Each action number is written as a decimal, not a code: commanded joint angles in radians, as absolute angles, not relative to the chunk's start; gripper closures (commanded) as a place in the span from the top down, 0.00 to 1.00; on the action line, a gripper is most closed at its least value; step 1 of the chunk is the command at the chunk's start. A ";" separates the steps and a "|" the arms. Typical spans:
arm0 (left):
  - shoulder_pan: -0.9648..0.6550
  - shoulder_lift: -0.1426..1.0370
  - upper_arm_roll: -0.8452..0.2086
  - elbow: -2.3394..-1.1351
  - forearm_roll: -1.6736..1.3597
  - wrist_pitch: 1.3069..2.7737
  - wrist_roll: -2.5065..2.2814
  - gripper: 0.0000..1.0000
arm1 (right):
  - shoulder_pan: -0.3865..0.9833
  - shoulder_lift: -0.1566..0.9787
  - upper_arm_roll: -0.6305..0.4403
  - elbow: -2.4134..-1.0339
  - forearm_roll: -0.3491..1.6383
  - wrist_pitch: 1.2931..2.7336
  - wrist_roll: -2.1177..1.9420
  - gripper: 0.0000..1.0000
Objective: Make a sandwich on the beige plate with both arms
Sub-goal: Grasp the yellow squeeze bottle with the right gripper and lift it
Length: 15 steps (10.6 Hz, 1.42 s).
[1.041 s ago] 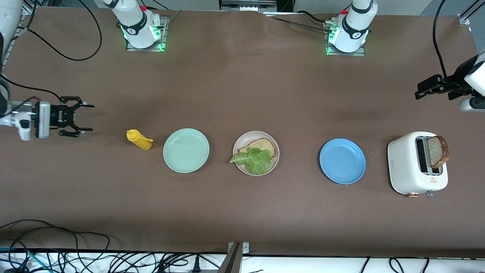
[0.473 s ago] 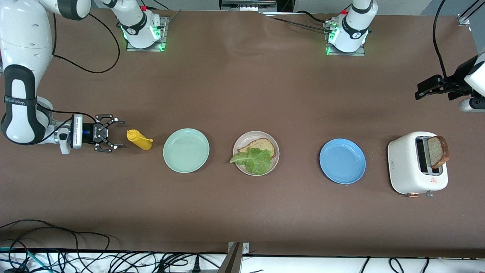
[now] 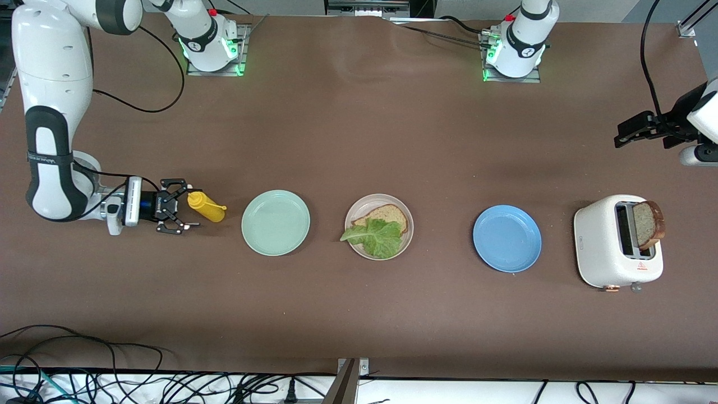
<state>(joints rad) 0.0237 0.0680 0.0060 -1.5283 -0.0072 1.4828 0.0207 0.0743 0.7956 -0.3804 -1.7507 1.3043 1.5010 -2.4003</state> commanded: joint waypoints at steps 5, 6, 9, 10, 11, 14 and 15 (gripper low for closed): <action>0.029 0.083 0.002 -1.509 -0.012 1.479 0.015 1.00 | 0.074 0.839 -0.359 -1.732 1.348 1.488 -2.404 0.00; 0.029 0.081 0.002 -1.509 -0.012 1.479 0.014 1.00 | 0.074 0.838 -0.359 -1.730 1.344 1.488 -2.393 0.00; 0.029 0.081 0.002 -1.509 -0.012 1.479 0.015 1.00 | 0.080 0.833 -0.357 -1.668 1.304 1.489 -2.187 0.00; 0.029 0.081 0.002 -1.509 -0.012 1.479 0.014 1.00 | 0.104 0.833 -0.360 -1.616 1.284 1.489 -2.099 0.00; 0.029 0.083 0.002 -1.509 -0.012 1.477 0.015 1.00 | 0.115 0.831 -0.360 -1.576 1.254 1.500 -2.013 0.00; 0.029 0.083 0.002 -1.509 -0.012 1.479 0.015 1.00 | 0.214 0.815 -0.383 -1.479 1.177 1.554 -1.759 0.00; 0.029 0.083 0.002 -1.509 -0.012 1.479 0.014 1.00 | 0.238 0.815 -0.387 -1.409 1.114 1.569 -1.670 0.00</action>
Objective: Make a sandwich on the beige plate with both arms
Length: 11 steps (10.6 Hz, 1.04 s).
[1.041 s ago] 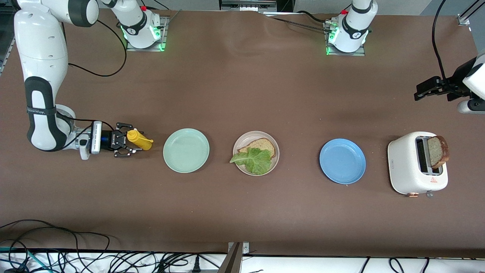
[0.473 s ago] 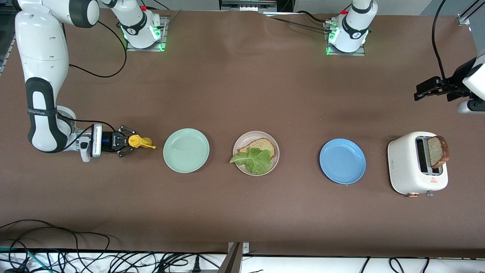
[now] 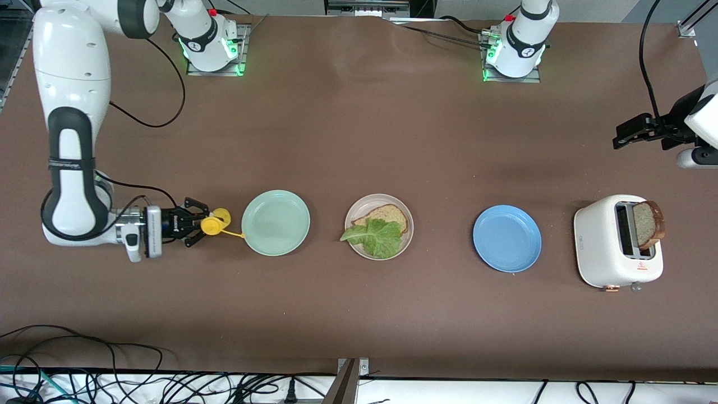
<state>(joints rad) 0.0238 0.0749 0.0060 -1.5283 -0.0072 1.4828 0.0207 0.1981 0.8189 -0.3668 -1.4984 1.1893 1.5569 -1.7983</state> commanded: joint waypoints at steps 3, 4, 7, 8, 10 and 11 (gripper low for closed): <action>0.029 0.083 0.002 -1.509 -0.012 1.479 0.015 1.00 | 0.326 0.815 -0.385 -1.325 0.980 1.671 -1.514 0.00; 0.029 0.083 0.002 -1.509 -0.012 1.479 0.015 1.00 | 0.374 0.815 -0.391 -1.321 0.932 1.724 -1.472 0.00; 0.029 0.083 0.002 -1.509 -0.012 1.479 0.015 1.00 | 0.507 0.810 -0.391 -1.261 0.689 1.828 -1.318 0.00; 0.029 0.083 0.002 -1.509 -0.012 1.479 0.015 1.00 | 0.555 0.808 -0.400 -1.238 0.611 1.830 -1.246 0.00; 0.029 0.089 0.002 -1.509 -0.012 1.479 0.015 1.00 | 0.635 0.808 -0.402 -1.192 0.438 1.832 -1.146 0.00; 0.029 0.089 0.002 -1.509 -0.012 1.479 0.015 1.00 | 0.665 0.808 -0.405 -1.190 0.381 1.842 -1.094 0.00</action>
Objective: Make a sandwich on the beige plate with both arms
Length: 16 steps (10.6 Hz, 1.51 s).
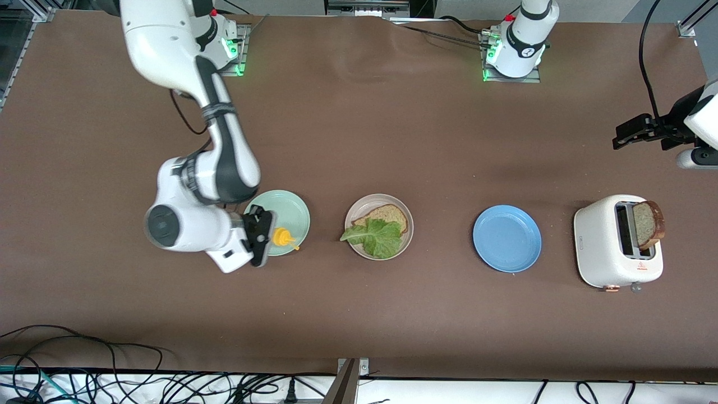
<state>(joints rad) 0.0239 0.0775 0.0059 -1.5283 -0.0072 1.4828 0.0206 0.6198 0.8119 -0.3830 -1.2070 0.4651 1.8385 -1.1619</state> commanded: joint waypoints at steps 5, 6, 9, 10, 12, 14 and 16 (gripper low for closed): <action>0.029 0.089 0.002 -1.509 -0.012 1.479 0.015 1.00 | 0.840 0.810 -0.403 -1.154 0.056 1.847 -0.861 0.00; 0.029 0.089 0.003 -1.509 -0.011 1.479 0.015 1.00 | 0.882 0.810 -0.402 -1.155 -0.016 1.842 -0.842 0.00; 0.029 0.089 0.003 -1.508 -0.011 1.479 0.015 1.00 | 0.977 0.816 -0.402 -1.154 -0.226 1.797 -0.747 0.00; 0.029 0.089 0.003 -1.508 -0.011 1.479 0.015 1.00 | 1.000 0.818 -0.400 -1.155 -0.306 1.792 -0.724 0.00; 0.029 0.089 0.003 -1.509 -0.011 1.479 0.015 1.00 | 1.034 0.825 -0.399 -1.157 -0.397 1.769 -0.706 0.00; 0.029 0.089 0.003 -1.508 -0.011 1.479 0.015 1.00 | 1.040 0.833 -0.399 -1.155 -0.474 1.750 -0.684 0.00; 0.031 0.089 0.003 -1.508 -0.011 1.479 0.015 1.00 | 1.049 0.834 -0.399 -1.155 -0.476 1.750 -0.681 0.00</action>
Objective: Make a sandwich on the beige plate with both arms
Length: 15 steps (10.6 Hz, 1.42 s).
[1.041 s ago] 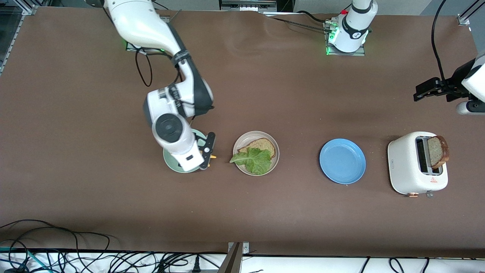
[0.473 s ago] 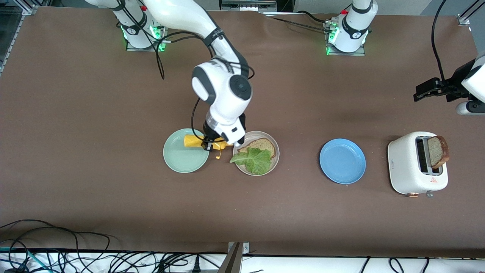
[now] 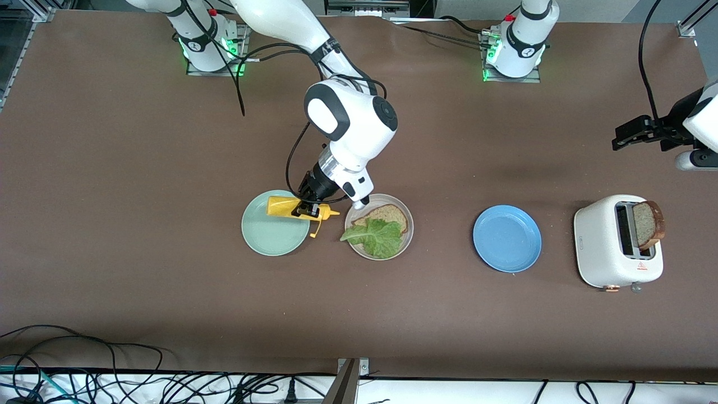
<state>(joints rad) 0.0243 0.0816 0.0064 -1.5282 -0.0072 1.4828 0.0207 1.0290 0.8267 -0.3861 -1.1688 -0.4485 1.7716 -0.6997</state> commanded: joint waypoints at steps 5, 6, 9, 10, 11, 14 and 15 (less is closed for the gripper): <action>0.029 0.089 0.002 -1.508 0.003 1.479 0.015 1.00 | 1.039 0.819 -0.414 -1.155 -0.386 1.749 -0.687 0.00; 0.029 0.089 0.002 -1.508 0.003 1.479 0.015 1.00 | 1.028 0.805 -0.442 -1.155 -0.309 1.747 -0.693 0.00; 0.029 0.089 0.002 -1.508 0.003 1.479 0.015 1.00 | 0.895 0.767 -0.457 -1.155 -0.025 1.750 -0.719 0.00; 0.029 0.089 0.002 -1.508 0.002 1.479 0.015 1.00 | 0.841 0.755 -0.457 -1.155 0.100 1.756 -0.742 0.00; 0.028 0.089 0.002 -1.508 0.003 1.479 0.015 1.00 | 0.763 0.752 -0.454 -1.155 0.247 1.759 -0.797 0.00; 0.025 0.089 -0.003 -1.508 0.006 1.479 0.015 1.00 | 0.557 0.753 -0.448 -1.178 0.622 1.747 -1.035 0.00; 0.022 0.089 -0.005 -1.508 0.006 1.479 0.015 1.00 | 0.511 0.753 -0.446 -1.202 0.714 1.735 -1.117 0.00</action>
